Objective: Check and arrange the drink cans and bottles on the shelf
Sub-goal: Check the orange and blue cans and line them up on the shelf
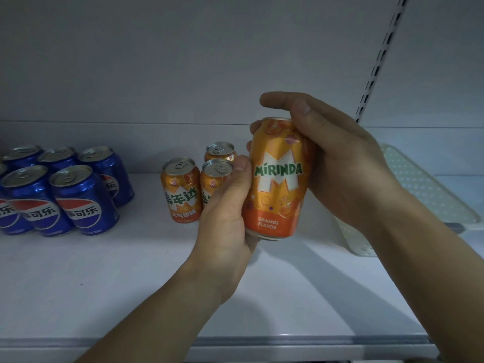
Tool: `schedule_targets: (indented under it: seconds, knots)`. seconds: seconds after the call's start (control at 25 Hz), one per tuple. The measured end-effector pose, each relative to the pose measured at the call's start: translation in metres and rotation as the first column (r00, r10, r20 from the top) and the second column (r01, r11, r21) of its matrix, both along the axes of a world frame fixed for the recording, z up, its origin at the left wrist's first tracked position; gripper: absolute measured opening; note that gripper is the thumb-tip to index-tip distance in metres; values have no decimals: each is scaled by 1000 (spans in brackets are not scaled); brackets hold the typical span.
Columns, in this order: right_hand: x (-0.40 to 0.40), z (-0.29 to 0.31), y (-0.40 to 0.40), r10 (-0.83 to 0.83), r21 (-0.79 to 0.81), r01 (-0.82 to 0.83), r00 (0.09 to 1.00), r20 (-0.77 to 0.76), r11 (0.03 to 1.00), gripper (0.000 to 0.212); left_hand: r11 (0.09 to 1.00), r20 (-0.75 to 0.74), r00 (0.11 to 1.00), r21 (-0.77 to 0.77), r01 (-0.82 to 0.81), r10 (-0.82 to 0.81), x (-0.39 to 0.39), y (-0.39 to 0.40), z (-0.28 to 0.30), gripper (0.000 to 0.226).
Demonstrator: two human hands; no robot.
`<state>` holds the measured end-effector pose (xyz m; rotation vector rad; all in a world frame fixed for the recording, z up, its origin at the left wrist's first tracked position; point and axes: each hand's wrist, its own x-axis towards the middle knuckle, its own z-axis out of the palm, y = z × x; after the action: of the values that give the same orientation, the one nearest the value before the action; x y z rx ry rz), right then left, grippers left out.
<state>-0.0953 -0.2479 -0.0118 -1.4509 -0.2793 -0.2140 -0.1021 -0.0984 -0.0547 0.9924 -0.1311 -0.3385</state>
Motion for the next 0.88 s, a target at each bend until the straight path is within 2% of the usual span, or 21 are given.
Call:
schedule_targets:
  seconds: [0.16,0.32,0.48,0.6,0.76,0.88]
  knots:
    - [0,2,2,32,-11,-33,999,-12,999,38,997,-59,996,-15,69,-70,-2,1,1,66]
    - [1,2,3,-27,-35,28,999,23,999,32,999,97,995,50,-6,1,-3,0,-2,45]
    - [0,4,3,35,-37,-35,999,-1,999,35,999,78,997,45,9,-13,-6,0,0,52]
    - [-1,4,5,-5,-50,7,1000,25,999,36,986,186,980,138,-96,69,-6,1,1,43]
    - [-1,2,9,43,-53,-43,999,6,998,37,994,83,994,79,-79,73,-5,3,3,60]
    - [0,1,7,-5,-66,6,1000,23,998,36,994,79,995,82,-70,63,-4,4,5,58]
